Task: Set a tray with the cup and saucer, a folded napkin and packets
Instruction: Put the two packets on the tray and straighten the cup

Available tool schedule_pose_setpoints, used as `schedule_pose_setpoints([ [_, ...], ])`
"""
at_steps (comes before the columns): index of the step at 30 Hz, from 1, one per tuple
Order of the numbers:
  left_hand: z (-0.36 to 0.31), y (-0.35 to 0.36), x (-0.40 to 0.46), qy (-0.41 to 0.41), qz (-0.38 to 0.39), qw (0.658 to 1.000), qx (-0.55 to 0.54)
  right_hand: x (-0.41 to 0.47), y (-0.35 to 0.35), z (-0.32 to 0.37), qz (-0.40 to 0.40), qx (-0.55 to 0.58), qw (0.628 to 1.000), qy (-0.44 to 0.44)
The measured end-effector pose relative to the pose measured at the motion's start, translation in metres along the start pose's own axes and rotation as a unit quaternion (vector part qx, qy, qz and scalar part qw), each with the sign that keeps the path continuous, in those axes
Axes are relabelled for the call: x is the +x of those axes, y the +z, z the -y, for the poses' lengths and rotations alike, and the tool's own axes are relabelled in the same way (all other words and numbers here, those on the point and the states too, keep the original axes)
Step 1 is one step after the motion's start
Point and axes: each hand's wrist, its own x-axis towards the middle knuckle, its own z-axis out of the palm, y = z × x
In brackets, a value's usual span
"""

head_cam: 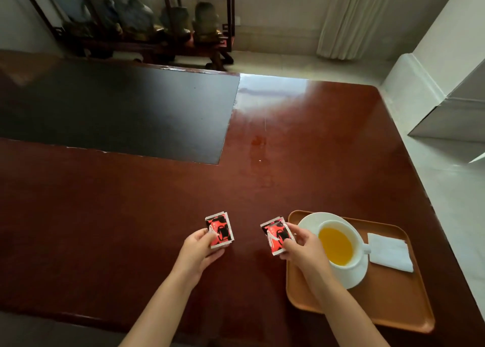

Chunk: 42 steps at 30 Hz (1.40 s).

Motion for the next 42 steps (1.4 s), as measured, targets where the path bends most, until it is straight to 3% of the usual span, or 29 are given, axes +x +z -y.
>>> schedule_pose_setpoints([
  [6, -0.028, 0.020, -0.020, 0.064, 0.014, 0.997, -0.027, -0.007, 0.002, 0.035, 0.022, 0.108, 0.994, -0.017],
  [13, -0.046, 0.047, -0.051, 0.155, 0.068, 0.985, 0.039, -0.018, 0.023, 0.065, -0.021, -0.028, 0.981, -0.190],
  [17, -0.053, 0.055, -0.058, 0.177, 0.075, 0.980, 0.050, -0.019, 0.030, 0.070, -0.017, -0.078, 0.973, -0.217],
  [22, -0.058, 0.059, -0.060, 0.185, 0.081, 0.979, 0.023, -0.016, 0.035, 0.070, -0.081, -0.181, 0.951, -0.237],
  [26, -0.057, 0.060, -0.062, 0.211, 0.086, 0.972, 0.049, -0.017, 0.038, 0.068, -0.094, -0.194, 0.948, -0.234],
  [32, -0.052, 0.063, -0.063, 0.229, 0.077, 0.965, 0.101, -0.021, 0.026, 0.066, -0.048, -0.092, 0.977, -0.187],
  [37, -0.044, 0.078, -0.068, 0.227, 0.100, 0.962, 0.111, -0.032, 0.007, 0.062, -0.057, -0.008, 0.985, -0.163],
  [42, -0.029, 0.099, -0.077, 0.236, 0.127, 0.953, 0.141, -0.046, -0.025, 0.055, -0.075, -0.039, 0.986, -0.141],
])
